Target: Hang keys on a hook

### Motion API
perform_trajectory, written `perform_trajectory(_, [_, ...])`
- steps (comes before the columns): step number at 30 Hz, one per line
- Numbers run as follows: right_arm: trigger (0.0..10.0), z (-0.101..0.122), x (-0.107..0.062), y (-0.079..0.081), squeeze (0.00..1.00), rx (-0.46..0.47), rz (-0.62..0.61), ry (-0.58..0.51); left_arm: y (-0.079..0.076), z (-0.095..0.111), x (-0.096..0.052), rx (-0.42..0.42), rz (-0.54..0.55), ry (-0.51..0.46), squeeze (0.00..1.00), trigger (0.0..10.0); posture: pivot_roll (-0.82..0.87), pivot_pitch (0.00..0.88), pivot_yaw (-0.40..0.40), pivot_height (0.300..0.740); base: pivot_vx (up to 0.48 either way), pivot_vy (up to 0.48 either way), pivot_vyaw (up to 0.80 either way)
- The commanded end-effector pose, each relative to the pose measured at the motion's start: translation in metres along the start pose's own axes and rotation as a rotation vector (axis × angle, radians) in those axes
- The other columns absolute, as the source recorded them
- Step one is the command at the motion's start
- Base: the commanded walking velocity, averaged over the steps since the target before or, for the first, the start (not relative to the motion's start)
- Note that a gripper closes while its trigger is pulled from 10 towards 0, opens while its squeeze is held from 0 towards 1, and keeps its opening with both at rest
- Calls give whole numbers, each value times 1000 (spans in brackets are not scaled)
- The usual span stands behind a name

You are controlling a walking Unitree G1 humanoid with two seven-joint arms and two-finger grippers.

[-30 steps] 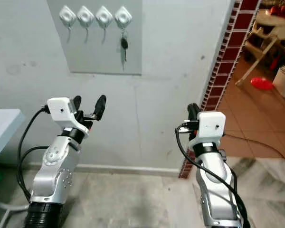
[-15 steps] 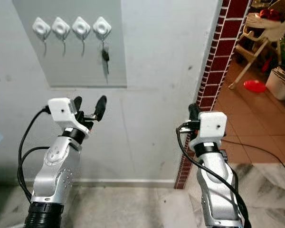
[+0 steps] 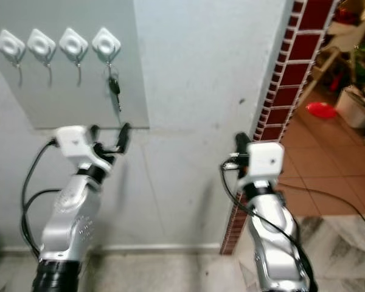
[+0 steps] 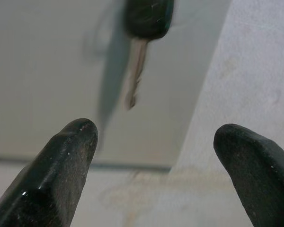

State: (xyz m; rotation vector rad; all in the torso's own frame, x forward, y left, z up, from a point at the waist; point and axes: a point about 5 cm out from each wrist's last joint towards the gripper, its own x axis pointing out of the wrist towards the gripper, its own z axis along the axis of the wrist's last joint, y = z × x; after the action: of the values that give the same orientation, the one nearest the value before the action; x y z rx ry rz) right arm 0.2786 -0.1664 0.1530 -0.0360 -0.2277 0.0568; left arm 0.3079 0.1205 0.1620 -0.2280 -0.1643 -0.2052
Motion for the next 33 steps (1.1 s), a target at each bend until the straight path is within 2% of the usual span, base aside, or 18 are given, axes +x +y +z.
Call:
perform_trajectory(1, [10000,4,1,8,0,14,16,-18,7,1,-1,23,14,1,0,10000,-40,27,-7,740,0,0,0])
perform_trajectory(11, [10000,4,0,7,0,13,13,-17,8,-2,1,13,16,27,0,10000,-47,21,-1,740,0,30,0])
perform_trajectory(33, [10000,4,0,10,0,18,17,-20,8,-4,2,8,13,34,0,10000,-51,1,3,740,0,427,0])
